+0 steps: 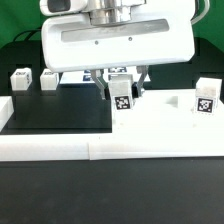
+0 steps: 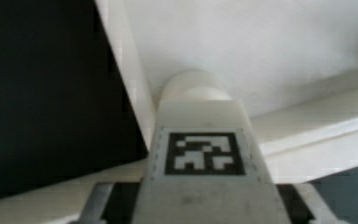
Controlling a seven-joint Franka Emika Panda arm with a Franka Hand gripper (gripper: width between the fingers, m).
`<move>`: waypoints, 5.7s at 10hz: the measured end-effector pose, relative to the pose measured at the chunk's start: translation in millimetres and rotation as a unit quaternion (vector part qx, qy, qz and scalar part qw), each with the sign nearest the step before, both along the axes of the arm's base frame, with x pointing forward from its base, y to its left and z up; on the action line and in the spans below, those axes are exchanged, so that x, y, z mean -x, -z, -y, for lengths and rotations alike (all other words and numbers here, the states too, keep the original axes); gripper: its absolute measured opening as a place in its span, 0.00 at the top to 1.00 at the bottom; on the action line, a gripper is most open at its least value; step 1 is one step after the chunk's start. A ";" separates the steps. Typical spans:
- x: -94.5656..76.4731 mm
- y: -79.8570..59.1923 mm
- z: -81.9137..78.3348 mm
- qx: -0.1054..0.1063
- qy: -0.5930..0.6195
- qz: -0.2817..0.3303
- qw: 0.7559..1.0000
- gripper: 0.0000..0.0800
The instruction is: Assemble square table
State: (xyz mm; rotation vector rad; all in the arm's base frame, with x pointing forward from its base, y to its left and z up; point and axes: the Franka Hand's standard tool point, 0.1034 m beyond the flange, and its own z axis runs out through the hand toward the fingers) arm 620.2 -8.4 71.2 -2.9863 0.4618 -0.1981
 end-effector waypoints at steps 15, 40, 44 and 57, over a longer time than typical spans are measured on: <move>-1.8 0.5 -18.6 -0.050 0.285 -0.042 0.956 0.22; 1.7 4.4 -20.6 -0.049 0.499 -0.116 0.858 0.43; 18.2 4.0 -20.0 -0.023 0.274 -0.097 0.956 0.20; -2.4 6.7 -15.9 -0.013 0.287 -0.065 0.956 0.64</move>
Offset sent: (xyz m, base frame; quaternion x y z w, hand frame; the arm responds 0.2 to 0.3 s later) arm 0.0081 0.0046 -0.0063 -0.0361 -0.0310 0.3408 0.9389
